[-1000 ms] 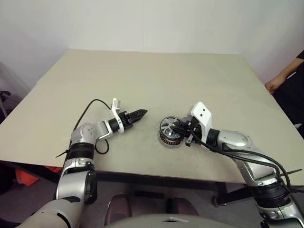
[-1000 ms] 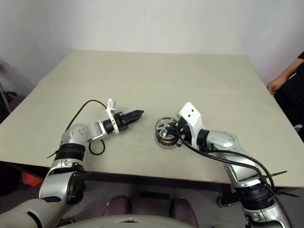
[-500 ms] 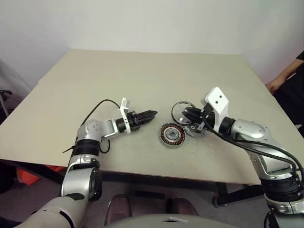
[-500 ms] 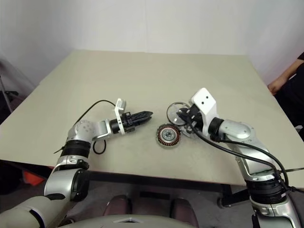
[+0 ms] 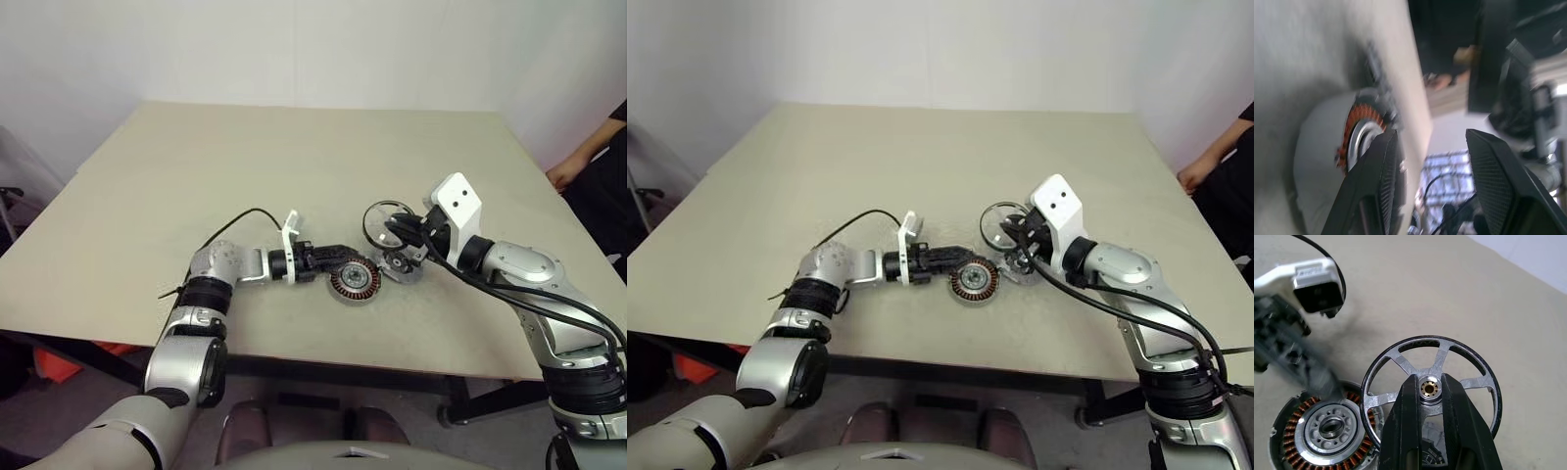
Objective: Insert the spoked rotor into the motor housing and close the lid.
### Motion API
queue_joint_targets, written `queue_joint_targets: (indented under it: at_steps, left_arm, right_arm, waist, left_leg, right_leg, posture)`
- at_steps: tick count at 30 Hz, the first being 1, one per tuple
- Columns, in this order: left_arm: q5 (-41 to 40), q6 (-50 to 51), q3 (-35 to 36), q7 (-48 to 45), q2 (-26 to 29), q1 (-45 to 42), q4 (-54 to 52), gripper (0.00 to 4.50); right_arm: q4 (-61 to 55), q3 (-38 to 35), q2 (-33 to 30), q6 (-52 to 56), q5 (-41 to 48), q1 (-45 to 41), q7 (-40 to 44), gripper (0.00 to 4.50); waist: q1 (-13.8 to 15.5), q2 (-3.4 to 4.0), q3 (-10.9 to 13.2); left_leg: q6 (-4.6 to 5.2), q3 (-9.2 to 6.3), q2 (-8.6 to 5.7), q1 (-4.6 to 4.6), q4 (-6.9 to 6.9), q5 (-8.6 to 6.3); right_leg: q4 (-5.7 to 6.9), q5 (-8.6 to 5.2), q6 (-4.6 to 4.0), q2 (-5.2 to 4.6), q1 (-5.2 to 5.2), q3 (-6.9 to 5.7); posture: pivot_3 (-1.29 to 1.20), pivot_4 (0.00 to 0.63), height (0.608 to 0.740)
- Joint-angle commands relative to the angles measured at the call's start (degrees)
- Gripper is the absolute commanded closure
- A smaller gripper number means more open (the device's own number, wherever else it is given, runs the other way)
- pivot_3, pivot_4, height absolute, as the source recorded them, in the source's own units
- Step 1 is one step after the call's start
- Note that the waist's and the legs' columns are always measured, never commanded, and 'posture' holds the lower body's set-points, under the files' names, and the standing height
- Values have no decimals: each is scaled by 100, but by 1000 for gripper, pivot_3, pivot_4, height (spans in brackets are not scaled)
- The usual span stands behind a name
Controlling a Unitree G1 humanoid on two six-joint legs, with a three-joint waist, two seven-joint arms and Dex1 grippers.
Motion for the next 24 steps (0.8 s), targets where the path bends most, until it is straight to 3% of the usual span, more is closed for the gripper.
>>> queue_joint_targets:
  at_steps: [1,13,16,21,24]
  left_arm:
    - [405,-543,-563,-316,103,-94,-388,2162]
    - [1307,-2330,-1352,-970,433,-75,-984,2162]
    - [1414,-2583,-1451,-1088,506,-82,-1178,2806]
    - [1605,-2829,-1738,-1418,642,-33,-1390,4478]
    - [1800,-2975,-1985,-1539,672,-10,-1372,4478]
  right_arm:
    - [-104,-187,9,-171,-19,-9,-77,4249]
    - [-46,-90,85,-281,-69,-2,-103,4249]
    - [-19,-41,104,-307,-100,-11,-105,4249]
    - [-32,-2,139,-311,-123,-16,-103,4249]
    - [-41,-7,158,-300,-135,-20,-112,4249]
  waist:
    - [3,0,0]
    - [-1,1,0]
    - [-1,1,0]
    - [-1,1,0]
    - [-2,1,-1]
  left_leg:
    - [0,0,0,1,0,0]
    - [1,0,0,0,-1,1]
    - [1,0,0,0,-1,1]
    - [1,0,1,1,-1,2]
    - [1,0,0,1,-1,2]
  right_leg:
    - [0,0,0,0,1,0]
    - [0,0,0,0,1,1]
    - [0,0,0,-1,1,1]
    - [1,0,0,0,1,1]
    - [2,0,0,0,1,1]
  posture:
    - [0,0,740]
    - [0,0,740]
    - [0,0,740]
    - [0,0,740]
    - [0,0,740]
